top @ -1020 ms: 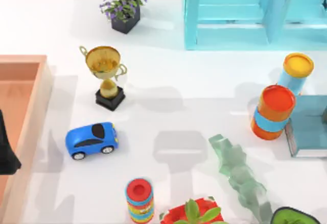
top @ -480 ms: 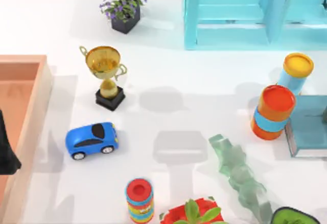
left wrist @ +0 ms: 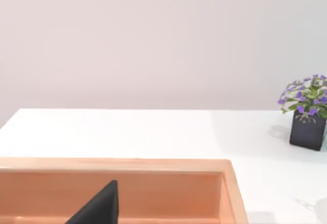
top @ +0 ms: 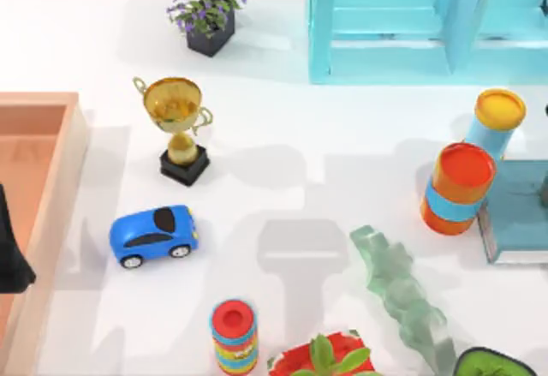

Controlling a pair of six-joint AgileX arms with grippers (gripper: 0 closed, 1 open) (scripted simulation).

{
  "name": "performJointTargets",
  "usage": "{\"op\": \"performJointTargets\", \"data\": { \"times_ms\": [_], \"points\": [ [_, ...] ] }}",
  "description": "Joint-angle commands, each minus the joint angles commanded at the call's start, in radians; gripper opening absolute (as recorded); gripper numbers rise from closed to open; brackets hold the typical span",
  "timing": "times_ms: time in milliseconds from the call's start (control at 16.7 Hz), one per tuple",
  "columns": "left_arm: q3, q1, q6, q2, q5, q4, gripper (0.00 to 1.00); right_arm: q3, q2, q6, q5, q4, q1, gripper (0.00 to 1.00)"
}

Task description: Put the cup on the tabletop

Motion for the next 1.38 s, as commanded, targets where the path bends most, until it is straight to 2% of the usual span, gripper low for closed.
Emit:
{"op": "performJointTargets", "data": {
  "times_ms": [420,1200,1380],
  "points": [
    [0.0,0.0,0.0,0.0,0.0,0.0,1.0,-0.064,0.009,0.001,0.0,0.066,0.001,1.0],
    [0.0,0.0,0.0,0.0,0.0,0.0,1.0,-0.064,0.009,0.001,0.0,0.066,0.001,0.02],
    [0.0,0.0,0.0,0.0,0.0,0.0,1.0,-0.064,0.009,0.001,0.0,0.066,0.001,0.0]
  ]
}}
